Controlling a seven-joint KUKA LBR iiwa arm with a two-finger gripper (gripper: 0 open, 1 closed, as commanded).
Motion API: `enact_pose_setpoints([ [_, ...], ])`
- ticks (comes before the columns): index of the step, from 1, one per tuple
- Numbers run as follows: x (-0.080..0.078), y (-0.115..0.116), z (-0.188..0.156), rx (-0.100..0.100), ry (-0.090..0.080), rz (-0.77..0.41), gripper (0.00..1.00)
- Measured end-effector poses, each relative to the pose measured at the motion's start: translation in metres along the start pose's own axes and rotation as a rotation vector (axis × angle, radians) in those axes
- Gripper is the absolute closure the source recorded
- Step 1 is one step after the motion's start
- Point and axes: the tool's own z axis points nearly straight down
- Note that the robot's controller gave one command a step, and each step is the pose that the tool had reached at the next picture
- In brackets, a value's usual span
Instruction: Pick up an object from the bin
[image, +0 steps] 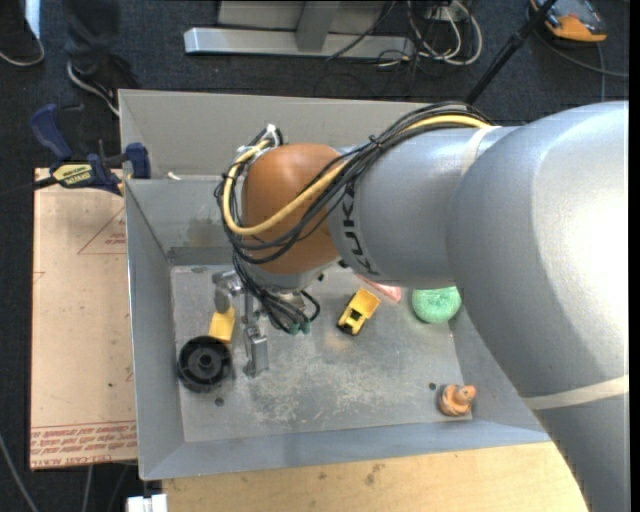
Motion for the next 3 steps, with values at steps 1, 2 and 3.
enact_pose_setpoints([
  [1,-0.003,0.025,0.012,0.000,-0.004,-0.041,0.00],
  [2,-0.002,0.038,0.021,0.000,-0.001,0.039,0.00],
  [3,0.010,0.056,0.028,0.001,0.000,-0.327,1.00],
])
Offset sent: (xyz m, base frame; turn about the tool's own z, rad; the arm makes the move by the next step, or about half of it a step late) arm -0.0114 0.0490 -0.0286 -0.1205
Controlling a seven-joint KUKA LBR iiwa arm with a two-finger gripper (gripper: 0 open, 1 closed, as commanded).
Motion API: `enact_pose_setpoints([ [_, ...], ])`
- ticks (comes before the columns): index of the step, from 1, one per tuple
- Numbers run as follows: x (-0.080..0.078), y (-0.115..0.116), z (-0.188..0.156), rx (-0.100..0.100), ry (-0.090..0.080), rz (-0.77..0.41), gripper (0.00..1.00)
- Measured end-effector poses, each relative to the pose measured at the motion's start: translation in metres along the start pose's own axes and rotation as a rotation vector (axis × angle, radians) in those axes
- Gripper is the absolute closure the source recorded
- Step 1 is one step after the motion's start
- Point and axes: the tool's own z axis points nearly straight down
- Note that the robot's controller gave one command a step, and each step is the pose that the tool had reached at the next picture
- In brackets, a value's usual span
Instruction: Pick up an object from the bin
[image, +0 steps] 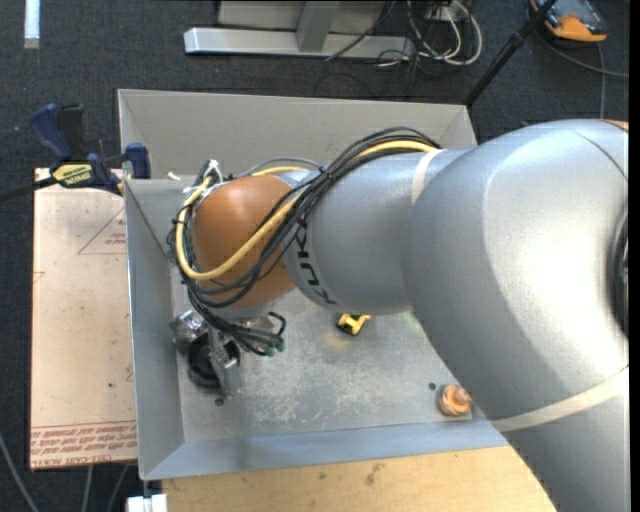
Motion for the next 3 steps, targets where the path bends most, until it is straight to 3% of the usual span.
enact_pose_setpoints([
  [1,0.000,0.000,0.000,0.000,0.000,0.000,1.00],
  [2,0.012,-0.001,-0.060,-0.003,0.004,-0.011,1.00],
  [3,-0.005,-0.013,-0.117,-0.002,-0.002,-0.011,1.00],
])
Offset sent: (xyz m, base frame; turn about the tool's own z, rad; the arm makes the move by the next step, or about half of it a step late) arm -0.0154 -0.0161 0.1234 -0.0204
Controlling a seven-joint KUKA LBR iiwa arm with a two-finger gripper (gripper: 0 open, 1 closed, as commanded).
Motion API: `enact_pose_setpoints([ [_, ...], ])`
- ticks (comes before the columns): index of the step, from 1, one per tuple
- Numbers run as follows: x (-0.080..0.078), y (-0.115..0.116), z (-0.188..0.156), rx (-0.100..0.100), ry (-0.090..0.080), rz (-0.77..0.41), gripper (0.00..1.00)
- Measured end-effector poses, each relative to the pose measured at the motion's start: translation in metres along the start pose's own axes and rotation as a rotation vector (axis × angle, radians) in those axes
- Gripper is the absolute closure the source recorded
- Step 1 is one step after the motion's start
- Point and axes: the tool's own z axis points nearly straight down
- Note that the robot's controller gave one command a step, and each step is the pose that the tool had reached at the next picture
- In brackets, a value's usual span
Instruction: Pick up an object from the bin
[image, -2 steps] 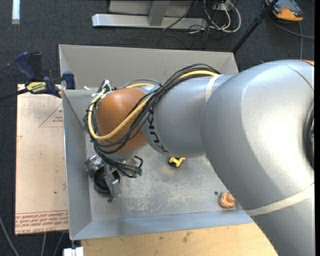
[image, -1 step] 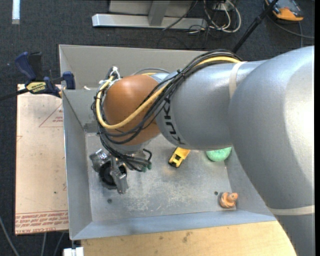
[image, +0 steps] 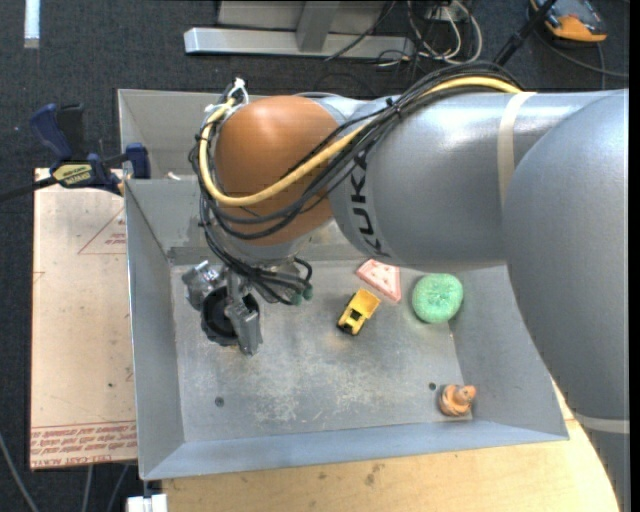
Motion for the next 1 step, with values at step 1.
enact_pose_setpoints([
  [1,0.0120,0.0003,-0.0636,0.000,0.004,0.001,1.00],
])
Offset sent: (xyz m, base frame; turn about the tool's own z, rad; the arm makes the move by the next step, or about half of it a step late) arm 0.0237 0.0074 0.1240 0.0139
